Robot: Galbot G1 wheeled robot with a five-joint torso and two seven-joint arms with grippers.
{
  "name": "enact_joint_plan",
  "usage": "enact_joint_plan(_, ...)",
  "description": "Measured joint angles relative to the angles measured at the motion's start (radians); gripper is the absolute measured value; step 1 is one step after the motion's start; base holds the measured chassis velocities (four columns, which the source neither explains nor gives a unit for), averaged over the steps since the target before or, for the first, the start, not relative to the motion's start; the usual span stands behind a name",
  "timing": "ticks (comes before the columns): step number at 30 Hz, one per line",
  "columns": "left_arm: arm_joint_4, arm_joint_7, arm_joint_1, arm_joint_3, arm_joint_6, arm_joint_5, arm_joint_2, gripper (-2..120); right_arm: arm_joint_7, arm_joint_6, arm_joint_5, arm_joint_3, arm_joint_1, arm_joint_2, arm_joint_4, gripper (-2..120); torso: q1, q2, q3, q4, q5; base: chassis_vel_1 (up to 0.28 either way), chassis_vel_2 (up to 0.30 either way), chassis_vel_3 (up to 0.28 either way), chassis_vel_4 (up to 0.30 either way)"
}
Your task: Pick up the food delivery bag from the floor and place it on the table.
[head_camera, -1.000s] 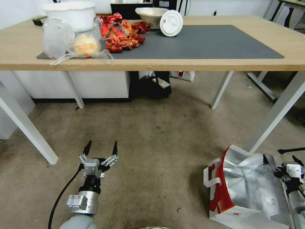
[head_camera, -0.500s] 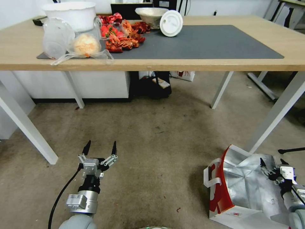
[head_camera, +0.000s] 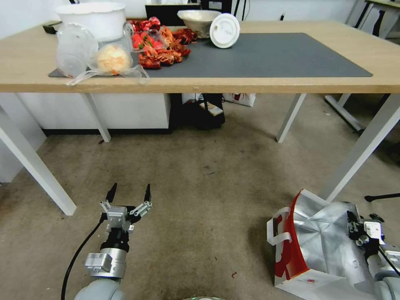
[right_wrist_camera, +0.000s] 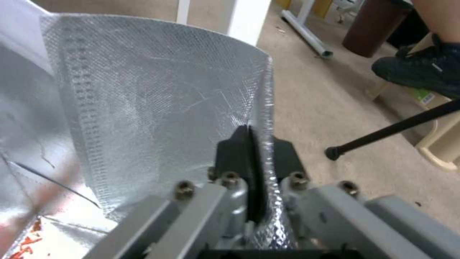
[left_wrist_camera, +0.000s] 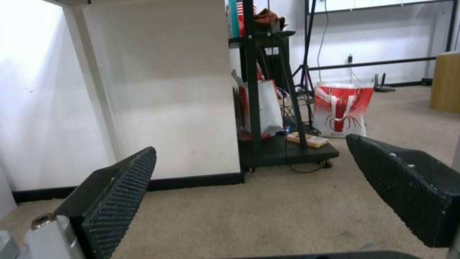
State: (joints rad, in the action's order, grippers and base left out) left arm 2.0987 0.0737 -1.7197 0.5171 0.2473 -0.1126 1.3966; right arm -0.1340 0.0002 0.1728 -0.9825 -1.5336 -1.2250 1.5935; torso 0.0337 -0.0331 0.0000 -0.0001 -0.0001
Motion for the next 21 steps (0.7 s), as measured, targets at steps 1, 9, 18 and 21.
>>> enact_joint_plan(1, 0.0, 0.0, 0.0, 0.0, 0.0, 0.0, 0.0, 99, 0.0, 0.0, 0.0, 0.0, 0.0, 0.0, 0.0, 0, 0.0, 0.0, 0.0, 0.0, 0.0, 0.0, 0.0, 0.0, 0.0)
enact_joint_plan(9, -0.01, 0.007, 0.005, 0.005, 0.0, -0.004, -0.001, 99, 0.0, 0.003, -0.003, 0.01, -0.019, -0.011, 0.047, 0, 0.0, 0.0, 0.0, 0.0001, 0.0001, 0.0, 0.0, 0.0, 0.0)
enact_joint_plan(18, -0.024, 0.006, 0.012, 0.008, 0.007, -0.015, -0.001, 99, -0.02, -0.011, 0.029, 0.021, -0.075, -0.021, 0.215, 0, 0.0, 0.0, 0.0, 0.0001, -0.0001, 0.0, 0.0, 0.0, 0.0)
enact_joint_plan(21, -0.025, 0.005, 0.014, 0.012, 0.01, -0.021, -0.001, 99, -0.018, -0.033, 0.047, 0.029, -0.091, -0.025, 0.296, 0, 0.0, 0.0, 0.0, 0.0001, 0.0, 0.0, 0.0, 0.0, 0.0)
